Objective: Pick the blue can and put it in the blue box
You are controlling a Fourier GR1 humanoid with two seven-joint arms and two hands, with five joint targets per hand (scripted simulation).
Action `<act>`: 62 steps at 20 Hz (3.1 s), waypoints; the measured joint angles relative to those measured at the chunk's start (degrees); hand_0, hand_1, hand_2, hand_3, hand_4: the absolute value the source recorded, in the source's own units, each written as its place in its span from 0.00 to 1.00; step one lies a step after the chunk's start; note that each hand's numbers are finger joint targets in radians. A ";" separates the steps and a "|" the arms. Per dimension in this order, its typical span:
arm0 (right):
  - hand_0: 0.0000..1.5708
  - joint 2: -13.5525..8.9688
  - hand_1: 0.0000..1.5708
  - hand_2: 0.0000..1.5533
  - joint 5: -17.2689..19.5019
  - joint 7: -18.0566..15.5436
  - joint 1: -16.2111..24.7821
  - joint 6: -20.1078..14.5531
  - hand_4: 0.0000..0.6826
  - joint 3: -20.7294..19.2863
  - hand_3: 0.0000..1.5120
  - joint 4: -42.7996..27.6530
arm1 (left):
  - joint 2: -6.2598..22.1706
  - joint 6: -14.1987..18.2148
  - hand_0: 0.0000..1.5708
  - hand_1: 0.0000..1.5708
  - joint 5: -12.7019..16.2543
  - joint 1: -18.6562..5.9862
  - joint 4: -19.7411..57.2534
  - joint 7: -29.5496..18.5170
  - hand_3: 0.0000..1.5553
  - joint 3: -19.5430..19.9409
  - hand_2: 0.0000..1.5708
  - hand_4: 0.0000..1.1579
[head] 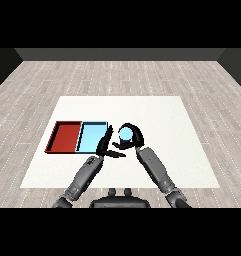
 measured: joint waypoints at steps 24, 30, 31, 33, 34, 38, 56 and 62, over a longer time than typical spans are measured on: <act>0.89 -0.01 0.89 0.93 -2.50 1.22 -4.06 -5.51 0.89 9.61 0.92 0.12 | 0.91 5.72 0.08 0.08 2.87 -6.14 5.18 -2.06 0.00 -6.16 0.29 0.52; 0.93 -0.71 0.93 0.94 -4.23 0.21 -4.78 -7.04 0.87 12.38 0.92 0.49 | 2.21 10.79 0.29 0.29 -3.82 -6.33 4.81 0.51 0.00 -7.28 0.38 0.16; 0.93 -0.79 0.93 0.94 -4.32 -0.14 -4.83 -6.98 0.88 12.60 0.92 0.99 | 2.93 11.87 0.13 0.13 -5.62 -6.49 5.01 1.34 0.00 -8.11 0.19 0.26; 0.93 -1.06 0.93 0.94 -4.32 -0.55 -5.05 -7.51 0.86 13.33 0.92 1.65 | 3.55 13.94 0.00 0.00 -8.88 -7.18 6.01 2.37 0.00 -9.19 0.00 0.37; 0.93 -1.10 0.93 0.94 -4.36 -0.89 -5.03 -8.54 0.87 14.26 0.92 1.35 | 3.42 13.33 0.00 0.00 -8.03 -6.60 5.42 2.19 0.00 -8.33 0.04 0.61; 0.92 -1.35 0.92 0.93 -6.53 -1.11 -6.61 -9.18 0.89 15.89 0.92 1.77 | 2.71 15.50 0.61 0.61 -3.73 -5.43 5.01 -1.18 0.55 -7.45 0.62 0.60; 0.00 -0.82 0.00 0.00 -11.01 -0.13 -4.81 -7.23 0.00 14.07 0.00 0.22 | 1.24 13.38 1.00 1.00 5.15 -5.44 7.96 -3.22 0.93 -7.10 0.97 0.95; 0.00 -0.47 0.00 0.00 -9.31 2.17 -2.87 -5.96 0.00 12.08 0.00 -2.48 | 0.64 12.64 1.00 1.00 4.15 -5.40 6.97 -1.99 0.95 -6.02 0.98 0.98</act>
